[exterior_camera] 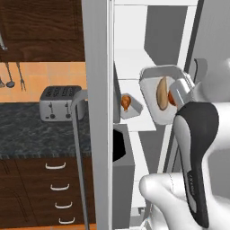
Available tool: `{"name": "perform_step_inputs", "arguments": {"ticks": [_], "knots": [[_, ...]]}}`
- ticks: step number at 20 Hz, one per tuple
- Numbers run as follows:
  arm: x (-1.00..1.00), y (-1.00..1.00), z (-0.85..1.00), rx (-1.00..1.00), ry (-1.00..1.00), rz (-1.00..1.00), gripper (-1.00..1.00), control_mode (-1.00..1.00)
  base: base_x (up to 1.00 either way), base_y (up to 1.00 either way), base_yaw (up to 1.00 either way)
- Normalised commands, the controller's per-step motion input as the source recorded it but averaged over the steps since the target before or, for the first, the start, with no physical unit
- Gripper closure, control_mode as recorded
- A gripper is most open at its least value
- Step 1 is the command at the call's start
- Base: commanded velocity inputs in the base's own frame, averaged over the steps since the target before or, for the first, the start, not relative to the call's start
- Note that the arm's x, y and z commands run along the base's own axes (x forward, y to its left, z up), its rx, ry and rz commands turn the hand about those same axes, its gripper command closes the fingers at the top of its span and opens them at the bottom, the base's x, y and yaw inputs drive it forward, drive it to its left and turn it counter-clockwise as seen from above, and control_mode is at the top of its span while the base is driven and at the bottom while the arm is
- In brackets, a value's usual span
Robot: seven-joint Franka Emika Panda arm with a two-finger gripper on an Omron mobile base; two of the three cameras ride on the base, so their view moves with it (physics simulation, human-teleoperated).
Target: Take the meat container that has the chicken drumstick and place it on the second highest rack of the freezer. Then take the vegetable container that has the squash and sweet potato and place it on the highest rack of the freezer.
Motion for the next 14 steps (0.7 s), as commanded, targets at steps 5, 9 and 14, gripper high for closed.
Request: {"name": "perform_step_inputs", "arguments": {"ticks": [5, 9, 14], "knots": [[0.90, -0.03, 0.49, 0.03, -0.02, -0.02, 1.00, -1.00, 0.00, 0.00, 0.00], [1.00, -0.08, 0.27, 0.03, 0.04, -0.02, 1.00, -1.00, 0.00, 0.00, 0.00], [1.00, 0.00, 0.01, 0.00, 0.06, -0.01, 1.00, -1.00, 0.00, 0.00, 0.00]]}}
